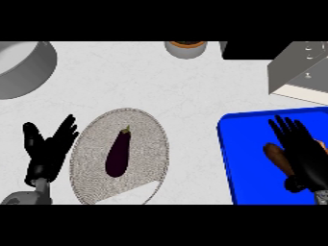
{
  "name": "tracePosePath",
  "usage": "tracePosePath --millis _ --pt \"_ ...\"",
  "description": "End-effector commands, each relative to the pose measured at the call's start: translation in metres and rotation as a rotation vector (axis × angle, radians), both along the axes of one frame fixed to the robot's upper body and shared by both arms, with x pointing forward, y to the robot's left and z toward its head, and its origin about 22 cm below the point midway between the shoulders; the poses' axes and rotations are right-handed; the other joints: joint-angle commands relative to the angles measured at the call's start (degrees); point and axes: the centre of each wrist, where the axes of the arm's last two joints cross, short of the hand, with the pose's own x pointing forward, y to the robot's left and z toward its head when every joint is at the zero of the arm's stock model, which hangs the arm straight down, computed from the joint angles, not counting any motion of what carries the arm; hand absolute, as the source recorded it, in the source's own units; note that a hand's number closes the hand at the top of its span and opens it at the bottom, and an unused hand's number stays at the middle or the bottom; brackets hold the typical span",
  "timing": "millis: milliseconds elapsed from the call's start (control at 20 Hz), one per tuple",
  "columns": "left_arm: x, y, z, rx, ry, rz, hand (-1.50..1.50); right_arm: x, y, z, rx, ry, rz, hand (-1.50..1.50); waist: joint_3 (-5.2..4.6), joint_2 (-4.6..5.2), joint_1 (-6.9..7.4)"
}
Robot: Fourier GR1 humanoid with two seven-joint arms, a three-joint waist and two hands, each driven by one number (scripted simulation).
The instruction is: Pick the sweet potato from the tray and place it in the tiered shelf
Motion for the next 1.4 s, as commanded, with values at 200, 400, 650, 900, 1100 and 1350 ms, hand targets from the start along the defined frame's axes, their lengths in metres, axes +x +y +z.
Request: tracePosePath --millis 200,400,650,900,1100,1350 --pt "-0.01 0.003 -0.001 0.003 0.024 0.021 0.0 0.001 -0.014 -0.019 0.0 0.011 0.043 -1.5 0.18 0.22 0.03" --pt "0.001 0.0 -0.004 -0.001 0.009 -0.002 0.0 0.01 -0.005 -0.026 -0.311 0.225 0.146 1.5 0.1 0.57 0.8" --pt "-0.008 0.001 -0.025 0.001 0.013 -0.005 0.0 0.014 -0.008 -0.036 -0.099 0.181 0.174 1.5 0.18 0.36 0.04" --pt "0.009 0.006 0.002 0.006 0.02 0.009 0.0 -0.01 0.013 -0.038 -0.006 0.139 0.289 1.5 0.17 0.18 -0.64" --pt "0.003 0.015 0.0 0.014 0.007 0.012 0.0 0.006 -0.003 -0.029 0.272 0.137 0.126 1.5 0.22 0.34 -0.41" --pt "-0.004 0.016 -0.004 0.008 0.012 0.015 0.0 0.025 -0.009 -0.009 0.686 0.065 -0.04 1.5 0.24 0.16 -0.8"
